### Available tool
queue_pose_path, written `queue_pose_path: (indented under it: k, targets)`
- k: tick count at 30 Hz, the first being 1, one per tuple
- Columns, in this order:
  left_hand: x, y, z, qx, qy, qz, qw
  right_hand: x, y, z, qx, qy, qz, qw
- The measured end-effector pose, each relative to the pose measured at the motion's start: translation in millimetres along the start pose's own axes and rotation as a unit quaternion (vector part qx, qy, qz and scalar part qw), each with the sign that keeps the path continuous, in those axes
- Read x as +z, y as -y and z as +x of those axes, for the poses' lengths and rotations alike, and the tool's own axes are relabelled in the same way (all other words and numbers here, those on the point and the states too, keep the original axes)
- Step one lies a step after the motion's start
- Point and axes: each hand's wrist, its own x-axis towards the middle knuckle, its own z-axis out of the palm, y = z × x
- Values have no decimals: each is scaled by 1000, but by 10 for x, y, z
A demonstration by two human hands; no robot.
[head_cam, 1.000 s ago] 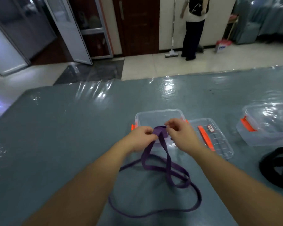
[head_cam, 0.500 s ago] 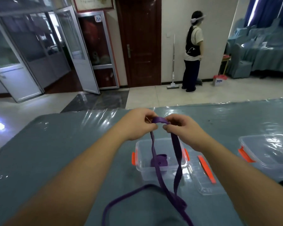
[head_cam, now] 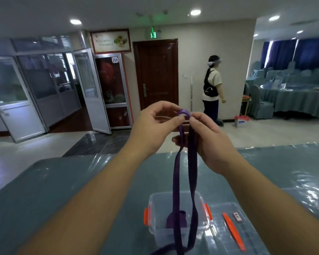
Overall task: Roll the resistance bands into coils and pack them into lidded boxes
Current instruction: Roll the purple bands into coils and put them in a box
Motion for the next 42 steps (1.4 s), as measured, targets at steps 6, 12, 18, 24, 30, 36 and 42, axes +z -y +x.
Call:
queue_pose_path:
  k: [6, 12, 18, 24, 30, 36, 42]
  targets:
    - [-152, -120, 115, 52, 6, 112, 992, 41, 204, 80, 20, -23, -36, 999]
    - [-325, -196, 160, 125, 83, 255, 955, 52, 232, 115, 46, -24, -47, 998]
    - [-404, -313, 218, 187, 128, 349, 909, 65, 255, 86, 52, -1, -63, 997]
    - [-373, -393, 263, 179, 123, 344, 914, 87, 376, 41, -4, 31, -123, 992]
    - [-359, -380, 212, 196, 66, 299, 932, 53, 447, -30, -31, 34, -137, 990]
    - [-193, -243, 97, 208, -41, 227, 950, 82, 471, -70, -63, 7, -105, 992]
    - [-94, -201, 15, 223, -66, 181, 956, 135, 462, -38, -70, -33, -3, 997]
